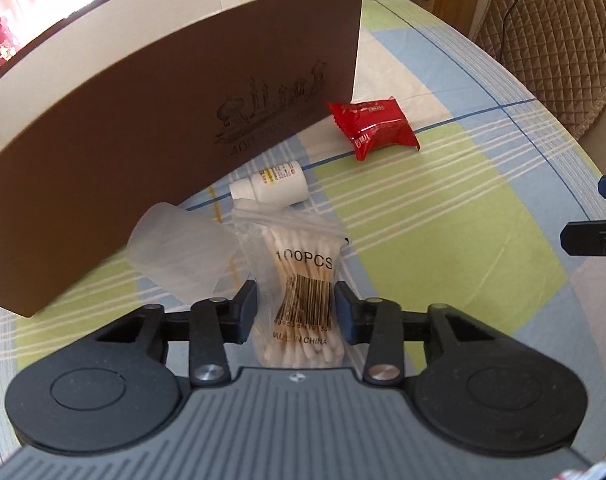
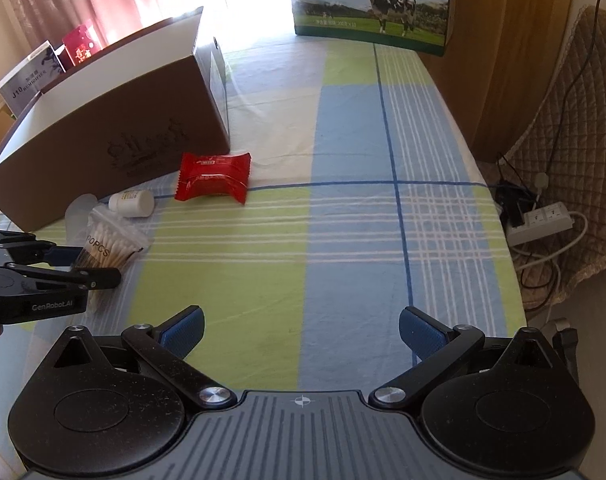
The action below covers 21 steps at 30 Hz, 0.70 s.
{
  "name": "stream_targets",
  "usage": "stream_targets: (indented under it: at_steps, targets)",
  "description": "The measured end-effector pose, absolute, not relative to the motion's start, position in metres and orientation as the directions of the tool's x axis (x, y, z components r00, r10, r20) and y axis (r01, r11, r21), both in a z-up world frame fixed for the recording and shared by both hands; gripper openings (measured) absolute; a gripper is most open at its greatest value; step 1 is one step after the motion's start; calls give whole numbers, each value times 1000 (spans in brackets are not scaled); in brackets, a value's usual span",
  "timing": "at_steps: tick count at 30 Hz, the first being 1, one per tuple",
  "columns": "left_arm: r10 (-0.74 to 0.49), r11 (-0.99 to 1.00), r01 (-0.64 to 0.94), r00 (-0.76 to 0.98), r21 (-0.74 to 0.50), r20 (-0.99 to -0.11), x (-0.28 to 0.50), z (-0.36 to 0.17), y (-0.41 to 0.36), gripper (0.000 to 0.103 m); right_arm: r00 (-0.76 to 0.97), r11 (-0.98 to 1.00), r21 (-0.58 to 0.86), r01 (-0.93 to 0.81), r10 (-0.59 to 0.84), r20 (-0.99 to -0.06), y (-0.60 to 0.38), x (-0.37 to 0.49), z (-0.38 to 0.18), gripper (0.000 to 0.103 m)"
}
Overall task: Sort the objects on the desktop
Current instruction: 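Grasp the cotton swab bag with the left tool while the right tool approaches the pill bottle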
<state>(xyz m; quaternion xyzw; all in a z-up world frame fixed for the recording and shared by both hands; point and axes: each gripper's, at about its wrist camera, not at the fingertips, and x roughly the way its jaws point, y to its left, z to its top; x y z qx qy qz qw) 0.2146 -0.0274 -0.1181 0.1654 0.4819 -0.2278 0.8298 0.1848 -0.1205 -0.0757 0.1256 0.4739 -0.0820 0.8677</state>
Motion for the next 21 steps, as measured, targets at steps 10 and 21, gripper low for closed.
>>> stream_targets:
  at_steps: [10,21]
  targets:
    - [-253,835,550,398,8,-882,190,-116,-2,20,534,968,147,205,16,-845,-110,200,-81,101]
    - [-128,953,303,432,10,-893,181,-109,95,20,587,986,163,34,113,-802,-76,238,-81,100]
